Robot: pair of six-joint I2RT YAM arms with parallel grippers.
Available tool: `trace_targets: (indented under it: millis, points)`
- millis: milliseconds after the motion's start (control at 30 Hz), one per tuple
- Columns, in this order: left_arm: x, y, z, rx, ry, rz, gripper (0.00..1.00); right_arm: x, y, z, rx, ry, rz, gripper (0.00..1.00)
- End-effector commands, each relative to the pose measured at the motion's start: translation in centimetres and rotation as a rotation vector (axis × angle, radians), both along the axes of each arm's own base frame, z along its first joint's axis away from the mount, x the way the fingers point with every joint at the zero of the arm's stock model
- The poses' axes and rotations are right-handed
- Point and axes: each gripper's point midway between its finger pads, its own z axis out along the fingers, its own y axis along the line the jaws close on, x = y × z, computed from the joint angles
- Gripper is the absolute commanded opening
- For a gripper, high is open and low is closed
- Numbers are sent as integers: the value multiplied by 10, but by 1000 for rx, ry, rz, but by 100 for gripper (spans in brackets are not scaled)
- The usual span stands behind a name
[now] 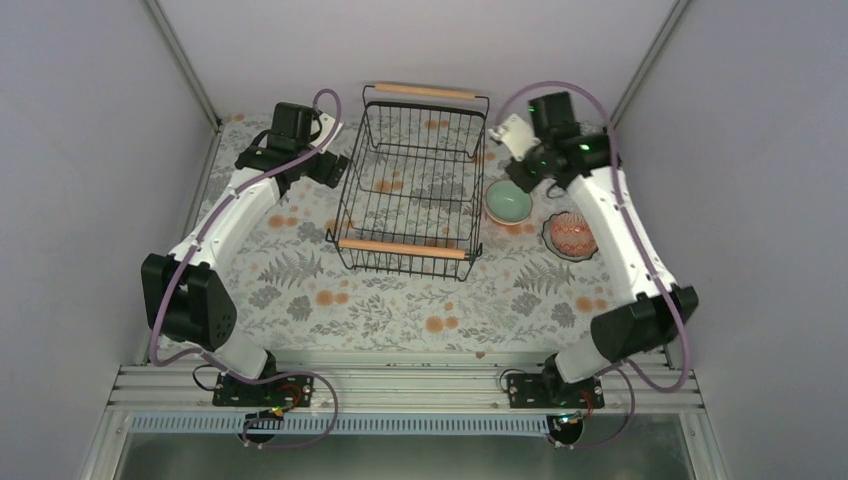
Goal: Unload the bowls from the dish rack
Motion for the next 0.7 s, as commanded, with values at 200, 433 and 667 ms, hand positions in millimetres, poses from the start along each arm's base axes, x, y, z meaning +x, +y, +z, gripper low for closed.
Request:
trace_targets:
  millis: [200, 433, 667]
  points:
    - [-9, 1, 20, -19, -61, -14, 100, -38, -107, -60, -15, 83, -237, 4]
    - [-12, -1, 20, -31, -59, -24, 100, -41, -158, -113, -21, 145, -346, 4]
    - [-15, -1, 21, -39, -62, -26, 100, -38, -177, -156, 35, 240, -371, 4]
